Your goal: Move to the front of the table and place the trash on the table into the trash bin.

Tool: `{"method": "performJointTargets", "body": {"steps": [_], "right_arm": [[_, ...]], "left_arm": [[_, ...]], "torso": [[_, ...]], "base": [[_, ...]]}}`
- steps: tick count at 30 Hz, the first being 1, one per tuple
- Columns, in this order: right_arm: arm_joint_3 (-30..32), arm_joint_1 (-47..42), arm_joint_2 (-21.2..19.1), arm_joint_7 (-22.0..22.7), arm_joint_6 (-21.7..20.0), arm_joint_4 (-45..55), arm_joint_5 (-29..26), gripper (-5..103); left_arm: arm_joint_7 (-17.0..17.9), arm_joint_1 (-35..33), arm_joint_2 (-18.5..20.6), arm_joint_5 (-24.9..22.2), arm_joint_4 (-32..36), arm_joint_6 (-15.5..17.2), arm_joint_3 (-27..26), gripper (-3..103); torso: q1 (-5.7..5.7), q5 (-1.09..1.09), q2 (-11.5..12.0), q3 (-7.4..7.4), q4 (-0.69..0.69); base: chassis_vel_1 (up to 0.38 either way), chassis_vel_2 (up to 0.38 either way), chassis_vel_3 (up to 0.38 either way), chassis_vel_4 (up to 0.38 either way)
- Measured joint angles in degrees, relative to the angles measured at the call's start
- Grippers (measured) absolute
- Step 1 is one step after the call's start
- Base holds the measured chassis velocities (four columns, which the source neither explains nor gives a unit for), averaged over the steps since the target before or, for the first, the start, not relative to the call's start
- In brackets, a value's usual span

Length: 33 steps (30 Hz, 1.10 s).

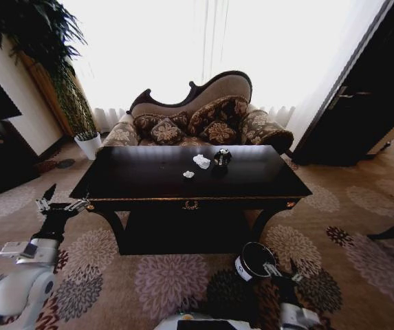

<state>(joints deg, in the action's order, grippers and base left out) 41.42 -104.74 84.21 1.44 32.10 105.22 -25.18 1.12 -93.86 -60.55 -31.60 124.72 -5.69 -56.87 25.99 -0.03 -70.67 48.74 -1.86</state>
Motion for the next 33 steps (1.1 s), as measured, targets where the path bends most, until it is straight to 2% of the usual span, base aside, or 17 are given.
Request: {"method": "performJointTargets", "body": {"steps": [1,5,9,10,21,23,24,27,28,29,30,32,33], "right_arm": [[0.6,-1.7,0.8,0.3,0.0,3.6,-0.4,100],[2.2,-2.5,0.9,0.5,-0.9,8.2,-0.4,100],[3.5,-2.5,-0.7,1.0,-3.6,12.7,-1.0,100],[3.6,-1.9,-1.9,1.3,-5.4,13.6,-1.7,100],[3.1,1.1,-9.6,1.5,-12.6,19.7,-2.3,100],[2.1,2.9,-12.5,1.8,-14.9,20.9,-2.3,100],[2.1,2.9,-12.5,1.8,-14.9,20.9,-2.3,100],[0.7,5.9,-17.9,2.5,-17.9,21.6,-2.6,100],[-0.3,7.1,-21.8,2.8,-19.3,21.7,-3.2,100],[-1.0,7.8,-24.1,2.9,-20.1,21.7,-3.6,100],[-1.0,7.8,-24.1,2.9,-20.1,21.7,-3.6,100],[-2.4,9.5,-28.8,2.9,-21.6,20.8,-4.9,100],[-2.4,9.5,-28.8,2.9,-21.6,20.8,-4.9,100]], "left_arm": [[0.0,0.0,0.0,0.0,0.0,0.0,0.0,100],[0.0,0.0,0.0,0.0,0.0,0.0,0.0,100],[0.0,0.0,0.0,0.0,0.0,0.0,0.0,100],[0.0,0.0,0.0,0.0,0.0,0.0,0.0,100],[0.0,0.0,0.0,0.0,0.0,0.0,0.0,100],[0.0,0.0,0.0,0.0,0.0,0.0,0.0,100],[0.0,0.0,0.0,0.0,0.0,0.0,0.0,100],[0.0,0.0,0.0,0.0,0.0,0.0,0.0,100],[0.0,0.0,0.0,0.0,0.0,0.0,0.0,100],[0.0,0.0,0.0,0.0,0.0,0.0,0.0,100],[0.0,0.0,0.0,0.0,0.0,0.0,0.0,100],[0.0,0.0,0.0,0.0,0.0,0.0,0.0,100],[0.0,0.0,0.0,0.0,0.0,0.0,0.0,100]], "torso": [[0.00,0.00,0.0,0.00,-0.01],[0.00,0.01,0.0,0.00,0.00],[0.00,0.00,0.0,0.01,0.00],[0.01,0.01,0.0,0.01,0.00],[0.01,0.02,0.0,0.01,0.00],[0.01,0.02,0.0,0.01,-0.01],[0.01,0.02,0.0,0.01,-0.01],[0.01,0.02,0.0,0.01,0.01],[0.01,0.01,0.0,0.01,0.01],[0.01,0.01,0.0,0.01,0.01],[0.01,0.01,0.0,0.01,0.01],[0.02,0.02,0.0,0.02,0.00],[0.02,0.02,0.0,0.02,0.00]], "base": [[0.000,0.000,0.000,0.000],[0.000,0.000,0.000,0.000],[0.000,0.000,0.000,0.000],[0.000,0.000,0.000,0.000],[0.000,0.000,0.000,0.000],[0.000,0.000,0.000,0.000],[0.000,0.000,0.000,0.000],[0.000,0.000,0.000,0.000],[0.000,0.000,0.000,0.000],[0.000,0.000,0.000,0.000],[0.000,0.000,0.000,0.000],[0.000,0.000,0.000,0.000],[0.000,0.000,0.000,0.000]]}}
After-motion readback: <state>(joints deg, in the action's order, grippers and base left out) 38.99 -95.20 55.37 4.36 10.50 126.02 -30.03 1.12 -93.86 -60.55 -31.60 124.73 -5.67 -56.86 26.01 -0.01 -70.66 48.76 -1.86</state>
